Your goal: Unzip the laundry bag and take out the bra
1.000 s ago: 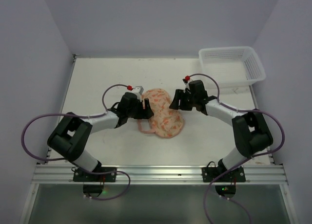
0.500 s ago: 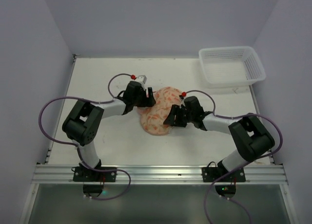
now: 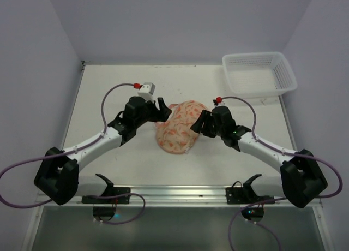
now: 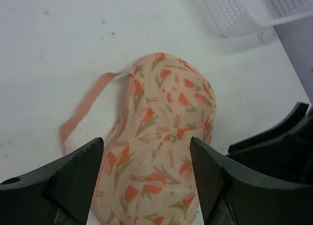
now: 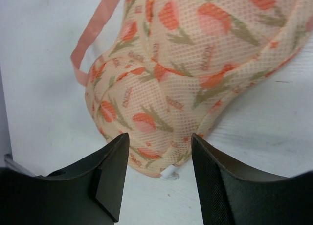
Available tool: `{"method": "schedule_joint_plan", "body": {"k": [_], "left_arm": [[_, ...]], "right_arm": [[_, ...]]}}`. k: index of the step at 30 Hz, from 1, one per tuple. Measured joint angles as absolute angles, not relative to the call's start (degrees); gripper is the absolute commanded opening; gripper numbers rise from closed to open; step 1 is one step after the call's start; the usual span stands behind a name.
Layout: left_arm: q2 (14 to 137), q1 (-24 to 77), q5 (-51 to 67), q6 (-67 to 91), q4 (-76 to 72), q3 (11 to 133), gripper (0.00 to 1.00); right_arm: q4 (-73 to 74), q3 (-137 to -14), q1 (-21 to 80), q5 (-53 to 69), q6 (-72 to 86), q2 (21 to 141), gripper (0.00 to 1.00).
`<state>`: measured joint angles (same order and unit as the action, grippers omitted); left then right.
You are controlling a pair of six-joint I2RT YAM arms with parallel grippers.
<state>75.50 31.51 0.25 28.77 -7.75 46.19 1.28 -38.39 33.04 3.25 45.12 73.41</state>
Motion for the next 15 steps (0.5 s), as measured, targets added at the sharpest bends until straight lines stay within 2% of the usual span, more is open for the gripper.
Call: {"method": "schedule_joint_plan", "body": {"k": [7, 15], "left_arm": [[77.87, 35.38, 4.47, 30.46, -8.93, 37.43, 0.76], [87.48, 33.43, 7.6, 32.45, -13.06, 35.99, 0.77]], "right_arm": [[2.59, -36.1, 31.07, -1.02, 50.37, 73.19, 0.54], [-2.46, -30.81, 31.09, -0.97, 55.57, 73.95, 0.53]]}}
